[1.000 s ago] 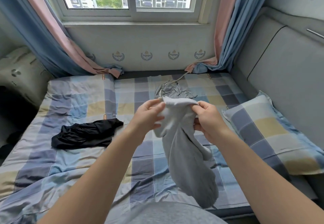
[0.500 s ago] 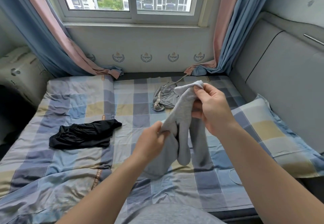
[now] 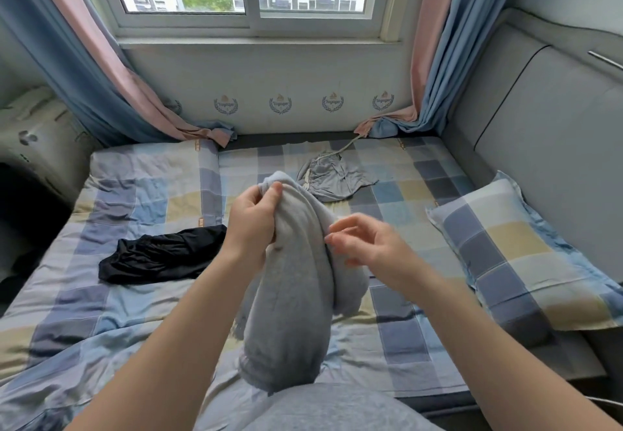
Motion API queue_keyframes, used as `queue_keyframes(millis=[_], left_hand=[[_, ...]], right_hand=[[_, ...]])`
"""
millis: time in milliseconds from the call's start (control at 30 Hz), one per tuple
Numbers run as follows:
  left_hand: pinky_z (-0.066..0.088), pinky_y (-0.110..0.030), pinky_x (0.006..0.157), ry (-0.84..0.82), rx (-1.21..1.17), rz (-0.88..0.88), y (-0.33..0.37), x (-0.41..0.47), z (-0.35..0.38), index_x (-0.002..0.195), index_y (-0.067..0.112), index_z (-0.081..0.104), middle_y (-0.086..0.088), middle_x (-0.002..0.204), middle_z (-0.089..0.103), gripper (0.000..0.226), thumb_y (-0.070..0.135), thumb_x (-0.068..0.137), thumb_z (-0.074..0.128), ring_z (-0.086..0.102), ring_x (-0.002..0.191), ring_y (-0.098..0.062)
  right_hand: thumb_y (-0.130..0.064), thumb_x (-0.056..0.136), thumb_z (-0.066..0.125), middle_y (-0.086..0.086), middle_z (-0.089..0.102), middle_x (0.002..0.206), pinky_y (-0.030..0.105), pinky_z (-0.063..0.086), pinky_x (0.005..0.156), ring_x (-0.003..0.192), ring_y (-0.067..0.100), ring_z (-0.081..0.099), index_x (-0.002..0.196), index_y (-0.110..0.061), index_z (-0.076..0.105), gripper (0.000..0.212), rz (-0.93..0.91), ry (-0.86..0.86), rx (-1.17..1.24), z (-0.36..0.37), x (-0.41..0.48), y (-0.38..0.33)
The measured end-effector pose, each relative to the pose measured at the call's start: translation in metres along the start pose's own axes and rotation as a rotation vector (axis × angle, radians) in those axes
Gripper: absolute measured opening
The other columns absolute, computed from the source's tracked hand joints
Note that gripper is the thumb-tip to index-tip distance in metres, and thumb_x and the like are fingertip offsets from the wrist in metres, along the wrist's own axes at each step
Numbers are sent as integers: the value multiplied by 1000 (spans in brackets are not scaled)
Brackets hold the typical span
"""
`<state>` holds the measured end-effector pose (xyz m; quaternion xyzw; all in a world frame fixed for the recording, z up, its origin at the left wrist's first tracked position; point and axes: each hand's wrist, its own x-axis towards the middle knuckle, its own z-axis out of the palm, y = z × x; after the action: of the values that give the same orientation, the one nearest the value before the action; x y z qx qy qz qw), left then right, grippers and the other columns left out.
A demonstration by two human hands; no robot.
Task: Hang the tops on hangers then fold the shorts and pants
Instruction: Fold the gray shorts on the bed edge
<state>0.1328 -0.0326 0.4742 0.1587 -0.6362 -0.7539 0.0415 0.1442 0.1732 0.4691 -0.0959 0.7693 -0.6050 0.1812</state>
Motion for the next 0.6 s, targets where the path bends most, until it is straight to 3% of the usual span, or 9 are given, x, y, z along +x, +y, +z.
queue_keyframes(millis=[100,133,233,333,400,467,600], left_hand=[[59,-30,63,-21,-137,-24,15,-2,3,103,5,69,-10,87,76,25,27,102,57,74,80,-20],[58,-28,60,-16,-184,-27,19,-2,5,102,6,69,-9,84,76,25,26,102,57,75,78,-19],[59,-27,60,14,-288,-12,25,-1,8,100,6,69,-9,81,77,23,24,103,55,75,76,-19],[62,-37,71,-5,-320,-26,21,2,7,100,5,68,-14,89,77,22,21,104,53,75,85,-24],[63,-36,73,-30,-248,-52,14,4,3,97,6,68,-14,92,77,17,17,102,56,75,86,-24],[62,-31,70,-90,-65,-91,5,3,-2,97,8,67,-15,99,75,12,19,96,65,73,85,-22],[57,-38,89,-341,308,-168,-16,-9,-8,114,17,66,-5,116,70,51,52,77,70,67,110,-26]], right_hand=[[-47,80,78,-14,62,126,25,54,95,112,-3,61,135,-28,50,64,114,-211,-129,15,-3,15],[-50,78,78,-15,63,124,28,54,96,113,-2,61,134,-31,50,65,145,-220,-168,21,-3,21],[-29,92,69,-2,71,110,47,53,94,106,17,66,115,-23,64,25,98,-72,-274,25,3,33],[-16,98,62,5,74,99,46,56,86,96,22,69,99,-12,70,9,61,45,-191,18,10,35],[-11,98,62,2,75,94,36,57,79,90,17,69,95,-12,71,9,64,107,-13,13,14,30],[-11,99,60,6,74,92,36,57,78,86,17,69,95,-11,71,11,87,189,135,9,19,23],[-19,103,55,14,69,86,39,58,70,77,24,68,89,-5,64,22,156,320,349,3,32,7]])
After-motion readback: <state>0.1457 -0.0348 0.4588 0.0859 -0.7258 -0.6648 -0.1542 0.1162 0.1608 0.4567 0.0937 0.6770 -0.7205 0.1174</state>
